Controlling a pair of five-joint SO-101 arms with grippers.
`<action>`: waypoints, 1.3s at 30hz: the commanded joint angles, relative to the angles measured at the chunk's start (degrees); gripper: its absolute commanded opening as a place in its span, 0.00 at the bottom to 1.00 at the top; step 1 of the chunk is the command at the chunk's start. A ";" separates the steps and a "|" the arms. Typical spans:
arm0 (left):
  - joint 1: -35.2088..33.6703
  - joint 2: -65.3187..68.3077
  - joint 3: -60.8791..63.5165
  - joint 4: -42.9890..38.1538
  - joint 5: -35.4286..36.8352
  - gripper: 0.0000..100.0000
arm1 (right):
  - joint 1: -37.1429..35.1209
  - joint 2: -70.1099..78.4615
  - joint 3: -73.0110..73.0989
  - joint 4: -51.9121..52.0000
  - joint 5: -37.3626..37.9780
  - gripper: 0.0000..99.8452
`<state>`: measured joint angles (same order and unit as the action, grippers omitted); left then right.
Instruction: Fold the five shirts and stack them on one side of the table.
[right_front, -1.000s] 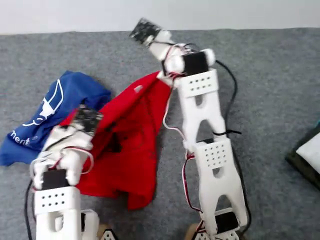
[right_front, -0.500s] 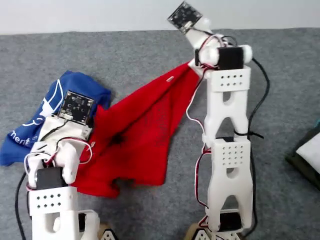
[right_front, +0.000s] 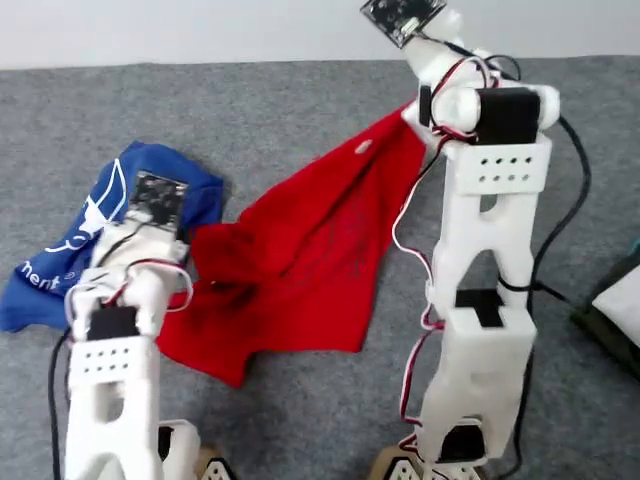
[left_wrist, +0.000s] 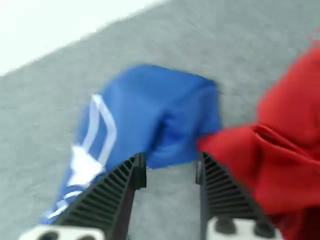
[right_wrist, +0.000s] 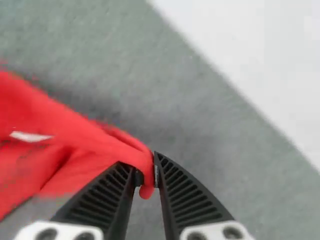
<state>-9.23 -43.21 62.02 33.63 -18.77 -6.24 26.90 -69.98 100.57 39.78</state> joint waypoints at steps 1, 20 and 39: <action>5.19 4.57 -6.11 4.48 -0.18 0.18 | -1.36 -9.89 12.22 1.80 0.35 0.01; 11.60 44.57 -37.85 21.10 -7.74 0.24 | -1.63 -12.18 18.81 1.63 0.09 0.01; 14.86 64.26 -61.23 33.93 -15.12 0.10 | -1.45 -12.26 21.63 1.45 0.00 0.01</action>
<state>5.36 22.11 3.47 66.86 -32.92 -7.65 19.08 -48.09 100.57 39.78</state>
